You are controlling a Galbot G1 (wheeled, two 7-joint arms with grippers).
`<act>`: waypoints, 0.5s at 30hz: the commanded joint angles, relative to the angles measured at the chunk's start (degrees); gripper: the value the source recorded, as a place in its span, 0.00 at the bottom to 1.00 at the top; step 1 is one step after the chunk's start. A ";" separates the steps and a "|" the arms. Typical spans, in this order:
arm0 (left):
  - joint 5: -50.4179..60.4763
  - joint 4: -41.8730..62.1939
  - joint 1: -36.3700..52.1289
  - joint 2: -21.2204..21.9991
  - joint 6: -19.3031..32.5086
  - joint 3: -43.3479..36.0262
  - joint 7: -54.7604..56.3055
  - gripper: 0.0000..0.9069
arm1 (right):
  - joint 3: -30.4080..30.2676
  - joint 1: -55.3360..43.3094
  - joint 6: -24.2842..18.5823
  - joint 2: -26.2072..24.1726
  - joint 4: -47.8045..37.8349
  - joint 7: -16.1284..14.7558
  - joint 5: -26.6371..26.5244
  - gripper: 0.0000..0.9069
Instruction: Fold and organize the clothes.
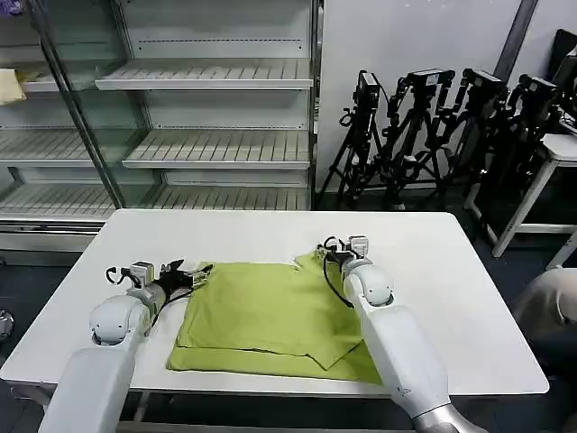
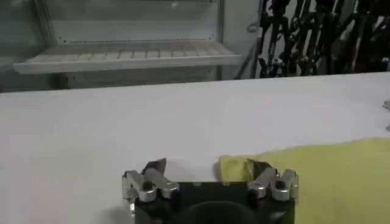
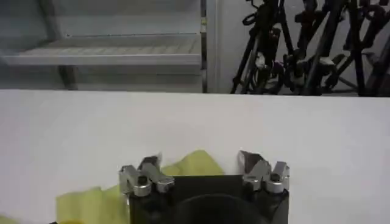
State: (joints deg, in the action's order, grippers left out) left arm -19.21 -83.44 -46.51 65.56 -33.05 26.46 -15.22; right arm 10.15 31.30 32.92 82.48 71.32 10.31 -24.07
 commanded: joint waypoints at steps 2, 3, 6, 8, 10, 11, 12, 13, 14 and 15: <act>-0.02 0.20 0.03 -0.04 -0.05 -0.64 -0.77 0.02 | -0.24 -0.73 0.31 0.77 -1.72 0.14 -2.62 0.00; -0.02 0.11 -0.08 -0.03 -0.05 -0.66 -0.77 0.02 | -0.23 -0.68 0.30 0.78 -1.71 0.16 -2.67 0.00; -0.10 -0.38 -0.36 0.06 -0.04 -0.76 -0.78 0.02 | -0.27 -0.43 0.29 0.62 -1.26 0.05 -2.67 0.00; -0.23 -0.68 -0.55 0.22 -0.05 -0.76 -0.85 0.02 | -0.27 -0.11 0.29 0.49 -0.69 0.09 -2.64 0.00; -0.24 -0.77 -0.65 0.35 -0.04 -0.82 -0.80 0.02 | -0.31 0.14 0.28 0.32 -0.20 0.04 -2.61 0.00; -0.23 -0.85 -0.74 0.46 -0.04 -0.80 -0.80 0.02 | -0.32 0.24 0.27 0.18 0.06 -0.04 -2.54 0.00; -0.25 -0.81 -0.72 0.52 -0.03 -0.82 -0.79 0.02 | -0.32 0.27 0.27 0.09 0.12 -0.12 -2.52 0.00; -0.26 -0.76 -0.69 0.61 -0.03 -0.82 -0.81 0.02 | -0.22 0.27 0.22 0.06 0.21 -0.21 -2.51 0.00; -0.41 -0.86 -0.75 0.65 -0.03 -0.80 -0.83 0.02 | -0.17 0.32 0.21 -0.04 0.47 -0.22 -2.46 0.00; -0.51 -1.02 -0.73 0.64 -0.01 -0.83 -0.82 0.02 | -0.14 0.37 0.18 -0.20 0.72 -0.40 -2.23 0.00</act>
State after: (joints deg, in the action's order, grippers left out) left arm -19.53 -84.17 -47.20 66.12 -32.98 25.79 -15.86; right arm 9.97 31.67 32.95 82.29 71.47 10.04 -25.92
